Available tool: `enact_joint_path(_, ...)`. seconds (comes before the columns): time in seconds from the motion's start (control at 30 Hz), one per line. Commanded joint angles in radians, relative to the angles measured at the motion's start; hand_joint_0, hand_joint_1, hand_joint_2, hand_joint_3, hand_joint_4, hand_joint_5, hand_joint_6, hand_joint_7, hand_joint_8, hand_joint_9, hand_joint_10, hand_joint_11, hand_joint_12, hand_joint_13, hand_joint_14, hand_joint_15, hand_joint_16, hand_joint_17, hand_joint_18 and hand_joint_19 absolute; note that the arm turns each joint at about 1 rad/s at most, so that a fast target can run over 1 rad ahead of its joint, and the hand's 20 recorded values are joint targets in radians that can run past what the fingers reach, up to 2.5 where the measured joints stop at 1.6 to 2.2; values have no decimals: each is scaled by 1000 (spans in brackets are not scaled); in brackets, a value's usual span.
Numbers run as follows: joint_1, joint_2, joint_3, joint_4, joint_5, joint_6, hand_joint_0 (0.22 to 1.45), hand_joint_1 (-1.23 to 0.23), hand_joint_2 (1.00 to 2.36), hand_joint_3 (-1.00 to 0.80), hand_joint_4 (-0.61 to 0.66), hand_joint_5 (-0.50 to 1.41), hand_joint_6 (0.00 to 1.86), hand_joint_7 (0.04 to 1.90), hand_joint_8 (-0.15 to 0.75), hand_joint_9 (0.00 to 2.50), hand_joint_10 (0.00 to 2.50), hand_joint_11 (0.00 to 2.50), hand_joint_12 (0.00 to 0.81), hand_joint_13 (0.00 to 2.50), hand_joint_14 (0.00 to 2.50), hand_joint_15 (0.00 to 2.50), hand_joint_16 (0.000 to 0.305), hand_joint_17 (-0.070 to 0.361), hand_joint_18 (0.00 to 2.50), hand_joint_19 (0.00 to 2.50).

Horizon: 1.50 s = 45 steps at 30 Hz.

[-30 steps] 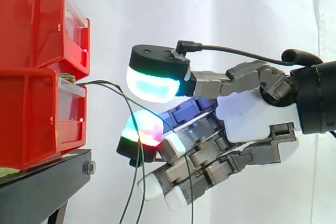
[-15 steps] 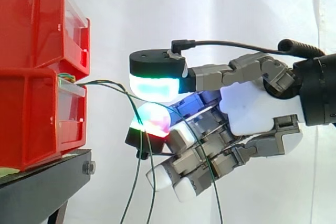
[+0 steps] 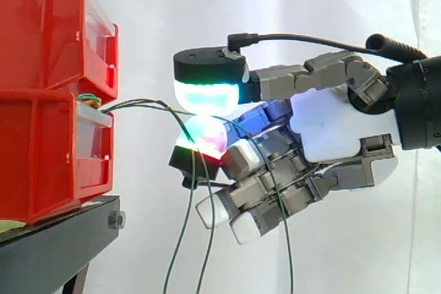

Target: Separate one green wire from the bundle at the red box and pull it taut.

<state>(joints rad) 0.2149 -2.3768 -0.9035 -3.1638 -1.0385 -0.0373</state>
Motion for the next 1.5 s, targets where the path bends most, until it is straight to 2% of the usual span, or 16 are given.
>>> enact_joint_path(0.0,0,1,0,-16,0,5,596,-718,1022,-38,124,-157,900,1296,456,1242,15,918,456,1030,14,462,56,126,934,435)
enact_joint_path(0.37,-2,10,0,-56,0,7,600,-730,1020,-6,112,-146,897,1333,467,1274,15,906,464,1045,14,467,58,131,956,421)
enact_joint_path(0.43,-2,18,0,-88,0,8,600,-731,1020,2,102,-144,897,1330,466,1276,15,916,465,1048,15,466,58,131,957,420)
enact_joint_path(0.67,-2,30,-2,-140,0,4,607,-752,1020,30,70,-138,897,1351,468,1303,16,915,462,1073,14,469,59,132,973,415)
enact_joint_path(0.7,-3,39,0,-170,0,-12,609,-754,1020,29,67,-138,897,1354,465,1308,16,912,463,1073,15,471,58,131,973,418)
enact_joint_path(1.07,-2,54,0,-194,0,-19,610,-756,1021,29,71,-138,897,1352,461,1306,16,911,460,1078,14,470,58,131,969,410)
enact_joint_path(1.47,-3,70,-2,-248,6,-27,621,-778,1021,73,38,-133,901,1381,462,1320,15,926,455,1087,16,474,58,130,972,419)
